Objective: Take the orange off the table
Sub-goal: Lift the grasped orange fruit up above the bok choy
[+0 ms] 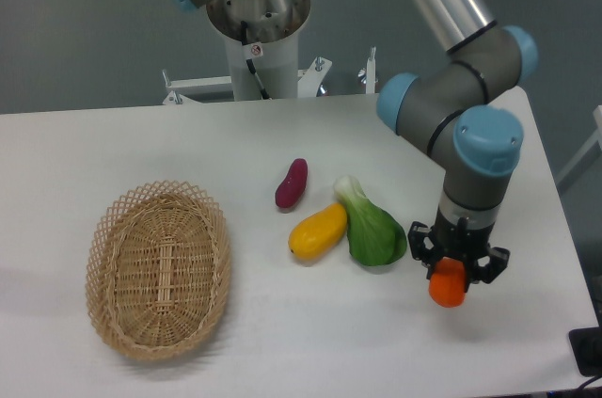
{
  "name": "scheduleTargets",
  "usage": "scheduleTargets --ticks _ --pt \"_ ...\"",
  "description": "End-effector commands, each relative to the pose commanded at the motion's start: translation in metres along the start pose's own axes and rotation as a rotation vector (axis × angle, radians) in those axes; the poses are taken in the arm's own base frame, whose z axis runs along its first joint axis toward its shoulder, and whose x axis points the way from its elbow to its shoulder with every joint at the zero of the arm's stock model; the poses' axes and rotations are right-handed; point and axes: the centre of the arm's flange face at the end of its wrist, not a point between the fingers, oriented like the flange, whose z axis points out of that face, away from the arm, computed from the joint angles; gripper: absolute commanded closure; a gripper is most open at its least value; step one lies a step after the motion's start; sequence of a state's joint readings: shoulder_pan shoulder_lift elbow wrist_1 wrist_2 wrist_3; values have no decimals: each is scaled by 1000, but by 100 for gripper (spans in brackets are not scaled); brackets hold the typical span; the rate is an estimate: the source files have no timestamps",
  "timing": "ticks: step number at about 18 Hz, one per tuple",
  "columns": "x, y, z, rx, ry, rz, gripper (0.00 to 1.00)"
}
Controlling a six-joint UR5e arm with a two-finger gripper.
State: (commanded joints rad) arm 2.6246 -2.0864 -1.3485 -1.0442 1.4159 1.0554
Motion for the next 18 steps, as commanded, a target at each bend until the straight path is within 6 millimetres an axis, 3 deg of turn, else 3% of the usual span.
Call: scheduleTargets --ticks 3,7,11,13,16,18 --pt "14 -4 -25 -28 54 6 49" --pt "57 -33 -66 -24 71 66 49" --pt "98 -27 -107 -87 175 97 49" --pt "105 -21 -123 -103 205 152 49" --pt "107 -20 -127 -103 209 170 49" --pt "110 -22 -140 -87 190 175 49"
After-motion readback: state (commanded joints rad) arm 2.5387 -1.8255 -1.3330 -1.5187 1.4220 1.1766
